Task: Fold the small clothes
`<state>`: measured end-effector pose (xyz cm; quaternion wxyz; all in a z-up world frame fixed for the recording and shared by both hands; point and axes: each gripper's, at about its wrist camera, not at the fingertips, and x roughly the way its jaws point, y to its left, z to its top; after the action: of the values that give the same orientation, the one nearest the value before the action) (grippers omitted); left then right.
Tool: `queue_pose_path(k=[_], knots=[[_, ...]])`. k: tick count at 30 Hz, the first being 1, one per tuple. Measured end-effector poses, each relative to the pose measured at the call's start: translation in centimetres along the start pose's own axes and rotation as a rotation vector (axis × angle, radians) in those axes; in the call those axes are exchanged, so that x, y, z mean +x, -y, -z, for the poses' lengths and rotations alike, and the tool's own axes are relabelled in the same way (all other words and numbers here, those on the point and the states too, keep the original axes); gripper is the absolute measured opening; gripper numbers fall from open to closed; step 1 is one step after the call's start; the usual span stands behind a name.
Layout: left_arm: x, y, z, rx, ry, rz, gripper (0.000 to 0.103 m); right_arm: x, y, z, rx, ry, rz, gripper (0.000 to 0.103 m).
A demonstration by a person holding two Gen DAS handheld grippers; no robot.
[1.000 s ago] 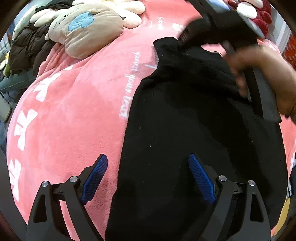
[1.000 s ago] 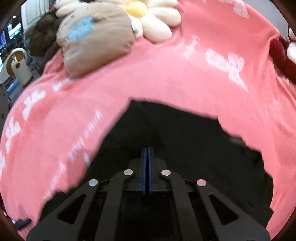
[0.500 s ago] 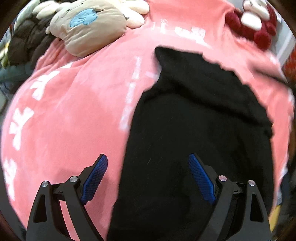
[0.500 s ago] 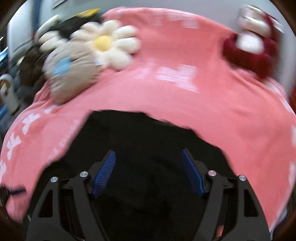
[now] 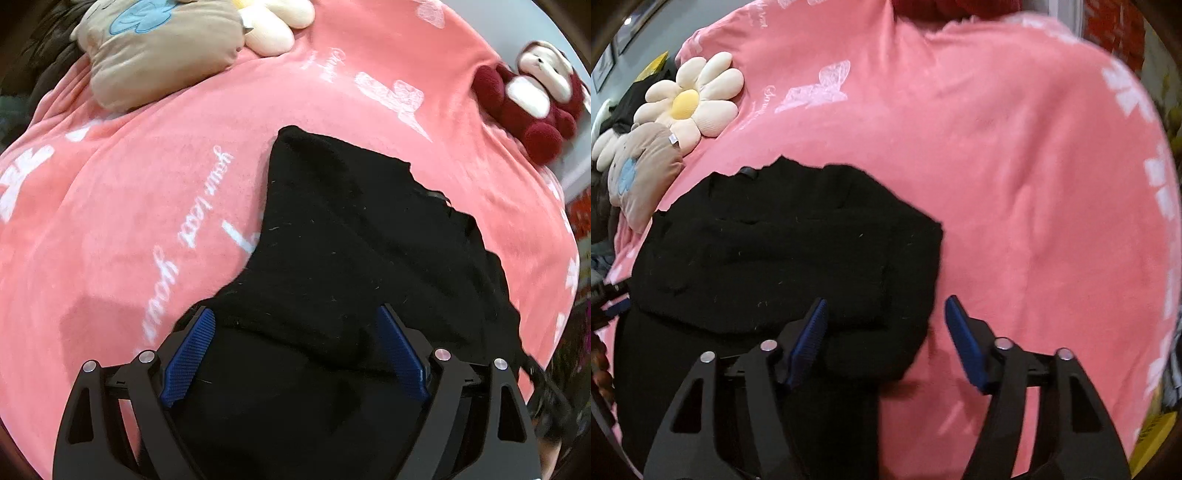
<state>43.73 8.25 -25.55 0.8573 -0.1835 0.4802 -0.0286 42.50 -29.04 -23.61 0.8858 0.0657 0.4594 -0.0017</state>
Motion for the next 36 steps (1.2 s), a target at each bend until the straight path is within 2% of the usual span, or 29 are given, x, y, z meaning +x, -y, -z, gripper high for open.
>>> queue_pose_path(k=[4, 5, 6, 7, 9, 10, 11, 12, 13, 14, 15, 17, 18, 19, 20, 21, 22, 23, 24, 25, 26, 27, 29, 30, 34, 36], knots=[[-1.4, -1.5, 1.4, 0.058, 0.035, -0.02, 0.078, 0.6, -1.3, -0.2, -0.029, 0.002, -0.045, 0.062], [-1.2, -2.1, 1.7, 0.057, 0.031, -0.039, 0.075, 0.7, -1.5, -0.2, -0.037, -0.003, -0.053, 0.057], [-0.8, -2.8, 1.8, 0.057, 0.019, -0.065, 0.071, 0.9, -2.0, -0.1, -0.053, -0.012, -0.063, 0.05], [-0.7, -3.1, 1.8, 0.066, 0.027, -0.068, 0.071, 0.9, -2.3, -0.1, -0.061, -0.015, -0.062, 0.046], [-0.6, -2.7, 1.6, 0.111, 0.044, -0.101, 0.063, 0.9, -3.0, -0.2, -0.085, -0.014, -0.079, 0.022], [-0.4, -2.6, 1.4, 0.117, 0.043, -0.109, 0.059, 0.7, -3.2, -0.3, -0.08, -0.012, -0.096, 0.017], [-0.4, -2.5, 1.1, 0.114, 0.05, -0.109, 0.048, 0.5, -3.3, -0.4, -0.079, -0.005, -0.1, 0.014], [-0.3, -2.6, 0.6, 0.114, 0.049, -0.094, 0.029, 0.0, -3.5, -0.6, -0.079, 0.013, -0.109, 0.014], [-0.3, -2.9, 0.2, 0.107, 0.045, -0.069, 0.022, -0.7, -3.7, -0.9, -0.074, 0.035, -0.124, 0.012], [-0.6, -3.3, -0.2, 0.092, 0.049, -0.039, 0.006, -1.4, -3.8, -1.2, -0.068, 0.055, -0.14, 0.012], [-1.1, -3.8, -0.6, 0.069, 0.072, -0.048, 0.003, -2.3, -3.9, -1.6, -0.063, 0.083, -0.164, 0.012], [-2.3, -5.4, -1.4, 0.017, 0.153, -0.139, 0.0, -4.2, -4.1, -2.2, -0.073, 0.148, -0.166, 0.012], [-2.5, -6.4, -1.6, -0.013, 0.168, -0.165, 0.0, -4.1, -3.9, -2.2, -0.076, 0.148, -0.155, 0.012], [-2.1, -8.3, -1.7, -0.057, 0.146, -0.209, 0.0, -3.5, -3.7, -2.0, -0.082, 0.124, -0.138, 0.012], [-1.4, -9.4, -1.5, -0.074, 0.096, -0.207, 0.0, -1.8, -3.2, -1.3, -0.094, 0.068, -0.091, 0.014], [-1.1, -10.0, -1.4, -0.091, 0.06, -0.2, 0.0, -0.5, -2.7, -0.6, -0.098, 0.022, -0.058, 0.02], [-1.4, -10.1, -1.3, -0.093, 0.053, -0.183, 0.0, 0.7, -2.0, 0.4, -0.095, -0.024, -0.02, 0.021], [-2.0, -9.7, -1.3, -0.081, 0.058, -0.156, 0.001, 0.7, -1.6, 0.7, -0.091, -0.022, -0.018, 0.028], [-2.9, -8.8, -1.4, -0.069, 0.075, -0.111, 0.017, 0.0, -1.2, 1.1, -0.084, 0.007, -0.012, 0.041], [-3.4, -7.9, -1.5, -0.055, 0.08, -0.084, 0.033, -1.2, -1.0, 1.4, -0.081, 0.044, 0.013, 0.049], [-3.8, -6.6, -1.8, -0.033, 0.087, -0.063, 0.068, -2.1, -0.9, 1.6, -0.08, 0.072, 0.031, 0.062], [-4.1, -5.2, -2.1, -0.007, 0.101, -0.048, 0.084, -2.9, -0.9, 1.7, -0.08, 0.094, 0.038, 0.063], [-3.7, -2.8, -2.8, 0.04, 0.116, 0.004, 0.085, -4.1, -0.8, 2.0, -0.076, 0.112, 0.05, 0.062], [-2.8, -1.3, -3.1, 0.065, 0.093, 0.008, 0.086, -4.4, -0.6, 2.1, -0.068, 0.115, 0.054, 0.062], [1.6, 0.4, -4.1, 0.062, 0.003, -0.036, 0.084, -4.5, 0.6, 2.9, -0.049, 0.093, 0.046, 0.062], [2.8, -0.1, -3.9, 0.032, -0.022, -0.042, 0.039, -4.0, 1.6, 3.3, -0.028, 0.074, 0.024, 0.062]])
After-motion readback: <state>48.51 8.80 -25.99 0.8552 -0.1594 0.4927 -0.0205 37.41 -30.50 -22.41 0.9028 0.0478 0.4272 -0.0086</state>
